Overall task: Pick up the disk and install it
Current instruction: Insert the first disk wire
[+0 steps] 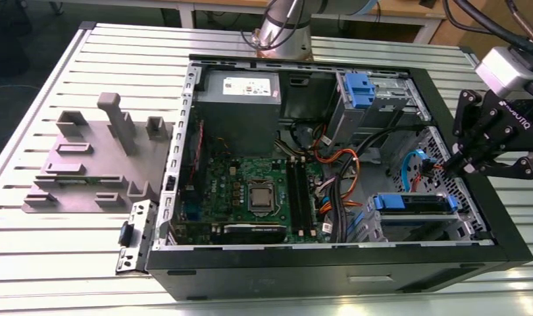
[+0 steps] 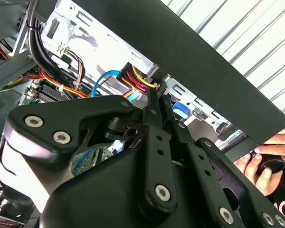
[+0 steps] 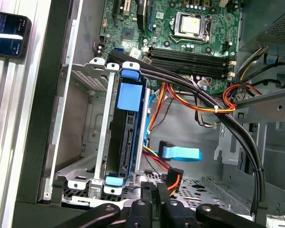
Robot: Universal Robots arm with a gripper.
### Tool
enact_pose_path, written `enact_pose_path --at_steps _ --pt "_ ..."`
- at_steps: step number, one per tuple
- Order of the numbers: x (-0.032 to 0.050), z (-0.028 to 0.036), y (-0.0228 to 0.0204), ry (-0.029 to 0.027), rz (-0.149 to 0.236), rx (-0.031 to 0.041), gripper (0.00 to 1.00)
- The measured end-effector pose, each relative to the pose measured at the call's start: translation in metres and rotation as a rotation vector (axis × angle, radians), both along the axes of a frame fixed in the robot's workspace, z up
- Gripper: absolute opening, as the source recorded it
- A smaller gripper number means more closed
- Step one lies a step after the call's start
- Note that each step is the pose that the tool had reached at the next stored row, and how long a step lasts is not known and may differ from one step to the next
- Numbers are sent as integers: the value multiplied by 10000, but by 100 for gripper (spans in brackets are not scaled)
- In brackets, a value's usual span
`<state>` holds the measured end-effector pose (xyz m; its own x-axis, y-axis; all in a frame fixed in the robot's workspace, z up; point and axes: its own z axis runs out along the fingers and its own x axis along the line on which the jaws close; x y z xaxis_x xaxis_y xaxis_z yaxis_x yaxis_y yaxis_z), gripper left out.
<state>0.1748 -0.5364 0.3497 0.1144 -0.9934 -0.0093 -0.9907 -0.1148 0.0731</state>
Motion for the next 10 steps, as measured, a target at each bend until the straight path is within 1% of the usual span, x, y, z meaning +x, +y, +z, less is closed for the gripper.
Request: enact_pose_path --at_steps 2,5,10 --pt "-18 0 0 -7 0 -23 17" --pt "-69 1 0 -34 -2 -59 17" --pt "-145 2 -2 -63 -1 -103 17"
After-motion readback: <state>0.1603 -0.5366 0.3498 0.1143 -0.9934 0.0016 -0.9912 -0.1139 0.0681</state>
